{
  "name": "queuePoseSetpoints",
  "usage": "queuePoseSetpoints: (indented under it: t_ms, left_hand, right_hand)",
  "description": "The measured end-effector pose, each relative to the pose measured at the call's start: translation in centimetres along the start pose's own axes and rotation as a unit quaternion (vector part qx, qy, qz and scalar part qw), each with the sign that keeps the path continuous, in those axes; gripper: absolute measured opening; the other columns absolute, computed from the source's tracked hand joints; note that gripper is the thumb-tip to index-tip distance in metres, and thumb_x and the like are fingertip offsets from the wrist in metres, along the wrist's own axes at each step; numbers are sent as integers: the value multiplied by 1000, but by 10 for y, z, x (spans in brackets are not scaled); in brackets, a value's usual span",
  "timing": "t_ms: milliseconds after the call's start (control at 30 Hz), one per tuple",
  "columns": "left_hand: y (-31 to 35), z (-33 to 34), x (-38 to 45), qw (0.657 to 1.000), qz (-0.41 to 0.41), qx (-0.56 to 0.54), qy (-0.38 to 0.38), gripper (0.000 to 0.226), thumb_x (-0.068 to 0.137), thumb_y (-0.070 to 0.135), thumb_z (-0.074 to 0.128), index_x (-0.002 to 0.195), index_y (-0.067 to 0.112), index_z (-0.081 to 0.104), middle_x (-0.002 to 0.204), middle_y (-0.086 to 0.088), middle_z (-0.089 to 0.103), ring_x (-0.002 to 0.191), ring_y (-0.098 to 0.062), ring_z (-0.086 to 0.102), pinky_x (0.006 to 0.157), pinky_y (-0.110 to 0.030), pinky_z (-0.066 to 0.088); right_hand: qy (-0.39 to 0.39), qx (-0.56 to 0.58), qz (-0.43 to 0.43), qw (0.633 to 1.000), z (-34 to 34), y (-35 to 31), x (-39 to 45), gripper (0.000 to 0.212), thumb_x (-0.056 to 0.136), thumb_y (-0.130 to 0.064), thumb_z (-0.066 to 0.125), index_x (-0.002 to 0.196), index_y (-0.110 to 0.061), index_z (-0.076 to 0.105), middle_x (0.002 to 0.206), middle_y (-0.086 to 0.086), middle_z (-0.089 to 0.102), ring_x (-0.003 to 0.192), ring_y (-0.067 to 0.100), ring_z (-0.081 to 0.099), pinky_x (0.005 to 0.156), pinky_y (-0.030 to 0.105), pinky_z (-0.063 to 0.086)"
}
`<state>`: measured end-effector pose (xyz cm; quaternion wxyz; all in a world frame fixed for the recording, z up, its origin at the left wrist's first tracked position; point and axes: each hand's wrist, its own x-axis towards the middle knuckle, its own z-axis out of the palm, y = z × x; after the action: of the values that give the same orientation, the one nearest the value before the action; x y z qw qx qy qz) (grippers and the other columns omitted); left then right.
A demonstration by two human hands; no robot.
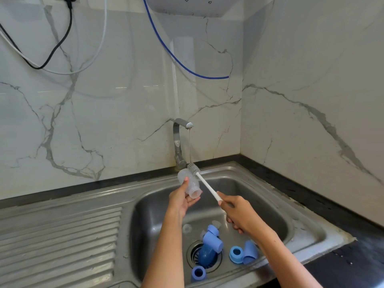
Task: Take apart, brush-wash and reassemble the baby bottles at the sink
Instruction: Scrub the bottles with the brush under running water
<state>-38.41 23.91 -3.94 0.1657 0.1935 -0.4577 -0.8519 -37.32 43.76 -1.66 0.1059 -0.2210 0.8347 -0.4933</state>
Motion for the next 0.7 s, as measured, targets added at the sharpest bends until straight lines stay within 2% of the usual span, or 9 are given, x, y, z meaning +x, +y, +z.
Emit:
queuePoseSetpoints:
  t_ms: [100, 267, 433, 533, 700]
  left_hand:
    - [0, 0, -1, 1000, 9, -23, -3, 44, 92, 26, 59, 124, -1, 45, 117, -26, 60, 98, -37, 65, 83, -46, 54]
    - [9, -11, 3, 995, 12, -78, 54, 52, 95, 23, 56, 134, -5, 37, 129, -28, 53, 104, -37, 58, 89, -50, 48]
    - [15, -7, 6, 998, 4, -63, 24, 54, 93, 24, 58, 136, -2, 36, 126, -26, 55, 113, -38, 58, 92, -50, 48]
    - [10, -2, 3, 998, -23, -49, -12, 52, 92, 24, 59, 133, 1, 36, 119, -25, 57, 110, -40, 60, 88, -50, 49]
    - [12, -7, 7, 995, 14, -98, 31, 55, 94, 24, 56, 137, -2, 34, 130, -28, 52, 112, -40, 58, 91, -49, 48]
  right_hand:
    - [-14, -3, 4, 1000, 0, -2, 4, 41, 102, -29, 41, 142, -38, 42, 66, 1, 45, 45, 7, 35, 39, 18, 34]
    - [-93, 13, 66, 993, -21, 7, -6, 38, 101, -28, 43, 138, -37, 48, 55, -1, 43, 37, 7, 32, 38, 20, 33]
    - [-70, 14, 48, 996, -12, 7, -5, 41, 101, -30, 43, 142, -37, 43, 58, -1, 45, 38, 5, 35, 38, 19, 35]
    - [-44, 17, 25, 999, -1, 4, 2, 42, 102, -31, 43, 143, -34, 41, 62, -1, 47, 41, 4, 37, 40, 18, 37]
    - [-74, 50, 17, 996, -2, -1, -4, 40, 101, -31, 44, 141, -35, 43, 61, -1, 47, 40, 3, 37, 40, 18, 36]
